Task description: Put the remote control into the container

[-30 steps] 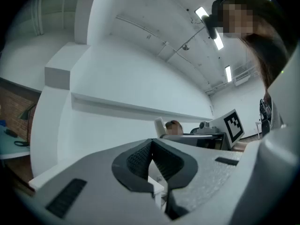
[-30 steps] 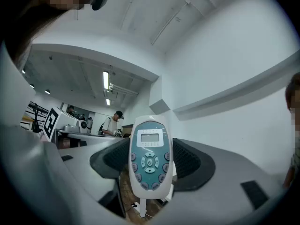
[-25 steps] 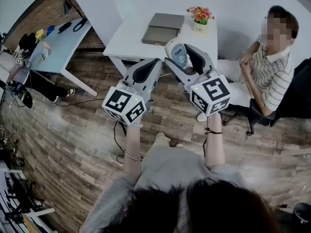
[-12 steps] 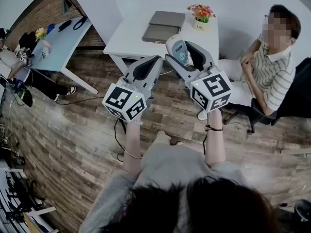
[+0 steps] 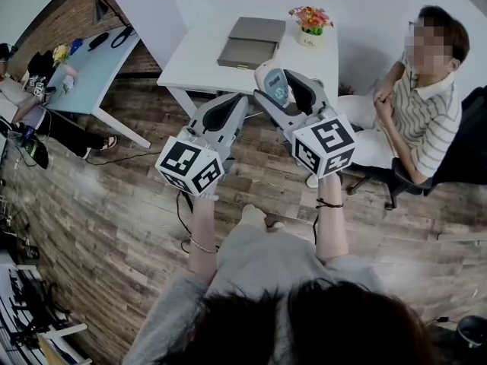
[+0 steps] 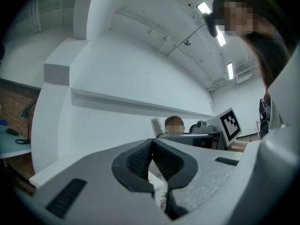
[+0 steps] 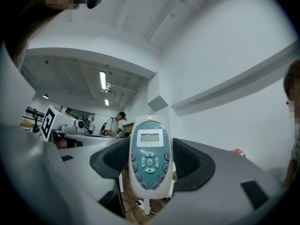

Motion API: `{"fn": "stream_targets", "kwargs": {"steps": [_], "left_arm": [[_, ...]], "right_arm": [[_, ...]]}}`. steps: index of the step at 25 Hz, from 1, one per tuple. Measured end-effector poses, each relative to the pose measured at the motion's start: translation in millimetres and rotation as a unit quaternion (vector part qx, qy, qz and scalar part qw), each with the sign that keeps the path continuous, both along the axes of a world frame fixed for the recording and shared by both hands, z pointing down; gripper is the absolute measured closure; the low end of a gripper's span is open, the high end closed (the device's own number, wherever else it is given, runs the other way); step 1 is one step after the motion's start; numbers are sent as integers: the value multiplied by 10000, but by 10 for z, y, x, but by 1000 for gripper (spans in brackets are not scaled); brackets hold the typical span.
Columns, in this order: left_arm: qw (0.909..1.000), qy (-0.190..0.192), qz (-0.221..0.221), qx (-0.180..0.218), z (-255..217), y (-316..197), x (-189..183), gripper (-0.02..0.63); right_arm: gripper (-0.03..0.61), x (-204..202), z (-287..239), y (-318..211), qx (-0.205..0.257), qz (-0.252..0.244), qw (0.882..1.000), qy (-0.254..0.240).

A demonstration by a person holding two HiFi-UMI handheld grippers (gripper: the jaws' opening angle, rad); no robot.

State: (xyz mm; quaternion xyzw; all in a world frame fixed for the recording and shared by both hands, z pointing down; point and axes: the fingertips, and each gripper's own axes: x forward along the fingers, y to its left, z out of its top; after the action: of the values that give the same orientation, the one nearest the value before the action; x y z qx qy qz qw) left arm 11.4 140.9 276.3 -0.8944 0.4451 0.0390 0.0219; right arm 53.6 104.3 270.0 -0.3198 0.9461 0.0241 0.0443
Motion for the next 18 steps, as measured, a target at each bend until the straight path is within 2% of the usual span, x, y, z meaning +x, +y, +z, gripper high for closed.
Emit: {"fn": "stream_targets", "kwargs": {"steps": [11,18], "left_arm": [[9994,-47,-192,-269,169,-253,-108,611],[9994,38,-55,-333,221,-699,-194,611]], "right_arm": [[293,-116,244,-294,-329,-176,9993,-43],[293,-218,287,-695,-398,-142,9991,85]]}}
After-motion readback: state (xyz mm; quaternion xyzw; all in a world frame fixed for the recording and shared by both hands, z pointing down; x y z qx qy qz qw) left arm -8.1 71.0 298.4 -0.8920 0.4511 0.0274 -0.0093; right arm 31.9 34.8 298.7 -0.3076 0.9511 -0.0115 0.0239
